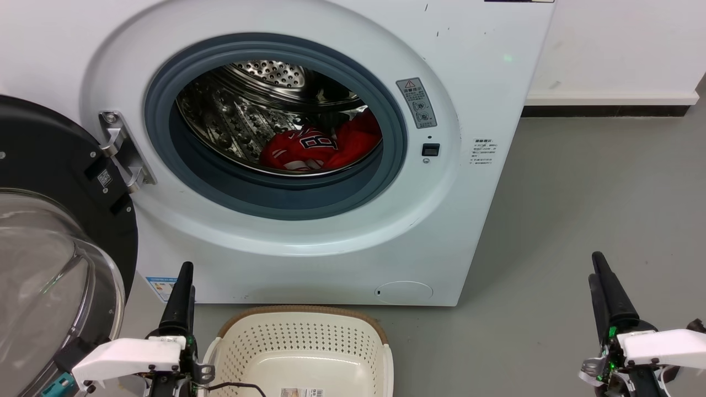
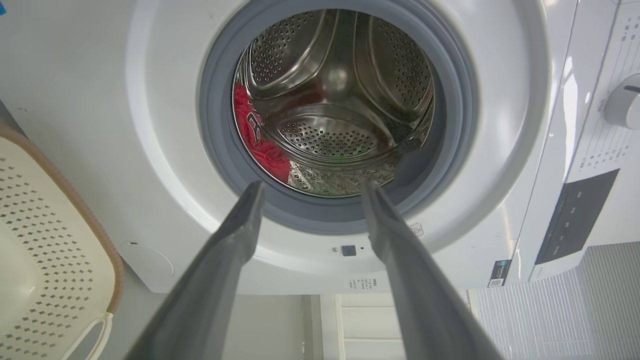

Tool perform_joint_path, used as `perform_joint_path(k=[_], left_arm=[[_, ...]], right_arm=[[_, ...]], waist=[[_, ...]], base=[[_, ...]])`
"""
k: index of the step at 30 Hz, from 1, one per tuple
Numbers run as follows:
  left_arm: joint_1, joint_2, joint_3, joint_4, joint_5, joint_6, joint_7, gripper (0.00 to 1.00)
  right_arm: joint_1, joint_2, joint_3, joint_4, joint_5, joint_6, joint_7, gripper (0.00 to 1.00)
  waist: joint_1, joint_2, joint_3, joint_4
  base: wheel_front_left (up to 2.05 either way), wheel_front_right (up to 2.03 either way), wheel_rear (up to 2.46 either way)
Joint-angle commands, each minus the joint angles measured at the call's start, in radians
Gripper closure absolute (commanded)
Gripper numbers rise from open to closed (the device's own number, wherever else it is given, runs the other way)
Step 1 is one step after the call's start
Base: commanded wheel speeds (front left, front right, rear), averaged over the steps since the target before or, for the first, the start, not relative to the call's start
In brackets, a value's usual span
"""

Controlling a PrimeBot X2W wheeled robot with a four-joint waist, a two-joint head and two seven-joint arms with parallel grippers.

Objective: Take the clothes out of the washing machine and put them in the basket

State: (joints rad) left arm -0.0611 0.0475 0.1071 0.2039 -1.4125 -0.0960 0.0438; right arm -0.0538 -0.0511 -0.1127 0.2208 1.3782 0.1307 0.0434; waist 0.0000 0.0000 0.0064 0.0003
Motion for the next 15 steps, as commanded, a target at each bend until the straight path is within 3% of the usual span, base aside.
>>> perform_joint_path(k=[1,15], left_arm=[[-0.006,0.002,-0.001,-0.027,0.026,0.003,-0.008,0.00],[0.019,0.002,-0.056,-0.105,0.315,0.076,-0.067,0.00]], right_arm=[[-0.003,-0.001,0.002,-0.028,-0.031,0.000,-0.007,0.00],[0.027,0.000,0.030,-0.123,-0.355,0.000,-0.066,0.00]], waist=[[0.0000,0.0000,0.000,0.000],[0.0000,0.0000,0.003,0.001]], base=[[0.00,0.00,0.00],[0.00,0.00,0.00]])
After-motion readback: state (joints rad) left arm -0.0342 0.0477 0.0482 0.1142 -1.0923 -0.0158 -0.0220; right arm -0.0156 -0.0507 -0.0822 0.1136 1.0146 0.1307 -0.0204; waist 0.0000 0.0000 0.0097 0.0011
